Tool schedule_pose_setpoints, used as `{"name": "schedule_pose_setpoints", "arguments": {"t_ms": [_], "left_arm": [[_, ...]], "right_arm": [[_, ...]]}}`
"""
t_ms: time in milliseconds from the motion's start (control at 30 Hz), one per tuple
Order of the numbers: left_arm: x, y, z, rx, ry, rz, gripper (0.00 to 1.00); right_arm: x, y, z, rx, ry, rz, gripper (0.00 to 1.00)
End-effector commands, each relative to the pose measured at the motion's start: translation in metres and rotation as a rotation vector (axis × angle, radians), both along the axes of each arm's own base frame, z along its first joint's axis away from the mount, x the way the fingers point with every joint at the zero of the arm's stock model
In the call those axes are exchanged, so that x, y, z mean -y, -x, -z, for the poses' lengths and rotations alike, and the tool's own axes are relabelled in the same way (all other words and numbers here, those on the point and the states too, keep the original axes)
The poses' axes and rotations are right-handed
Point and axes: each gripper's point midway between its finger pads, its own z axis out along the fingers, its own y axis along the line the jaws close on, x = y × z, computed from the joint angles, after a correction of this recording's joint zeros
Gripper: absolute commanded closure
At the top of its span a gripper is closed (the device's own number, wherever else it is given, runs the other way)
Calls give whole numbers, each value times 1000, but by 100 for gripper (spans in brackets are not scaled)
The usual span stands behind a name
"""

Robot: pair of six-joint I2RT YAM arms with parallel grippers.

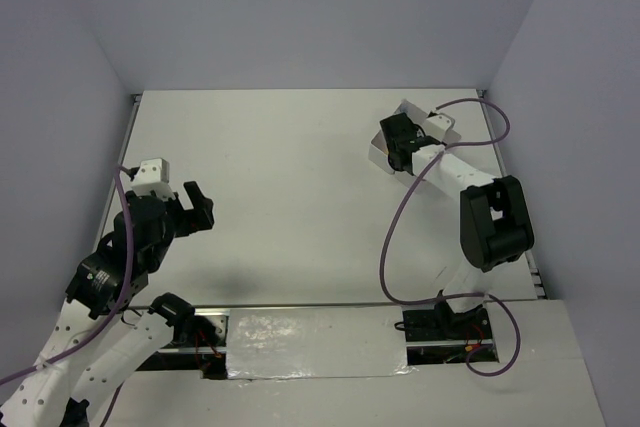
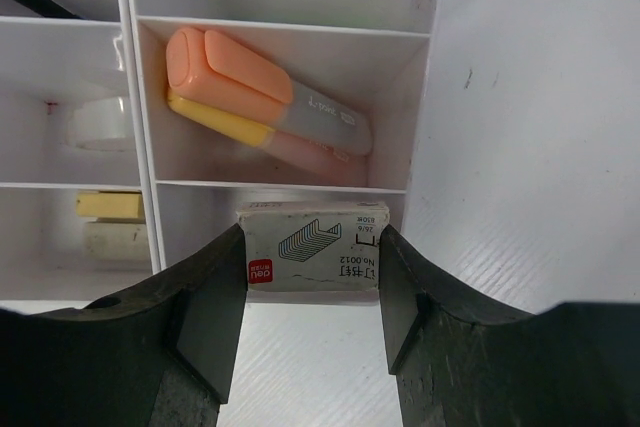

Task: Sort the stationery into containers
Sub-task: Place the stationery in the storage box, then reset both arms

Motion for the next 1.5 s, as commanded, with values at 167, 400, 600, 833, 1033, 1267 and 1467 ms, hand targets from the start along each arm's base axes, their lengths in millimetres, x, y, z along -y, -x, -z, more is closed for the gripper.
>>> {"name": "schedule_pose_setpoints", "arguments": {"t_ms": [167, 400, 600, 833, 1033, 1267, 1467], "left_arm": [[3, -3, -13, 59, 10, 14, 1], [2, -3, -12, 58, 9, 13, 1], [-1, -7, -8, 37, -5, -17, 1], [-45, -25, 16, -146, -120, -306, 1], [-68, -25, -6, -79, -65, -378, 1], [-74, 6, -33, -1, -45, -361, 1], [-74, 37, -35, 15, -13, -329, 1]], "right_arm": [[3, -10, -9, 40, -1, 38, 28], [0, -10, -9, 43, -15, 35, 15], [-33, -14, -59, 139, -80, -176, 11], [-84, 69, -136, 216, -17, -627, 0], [-66, 160, -187, 330, -65, -786, 0], [-14, 231, -212, 439, -57, -795, 0], [10, 258, -213, 521, -33, -790, 0]]}}
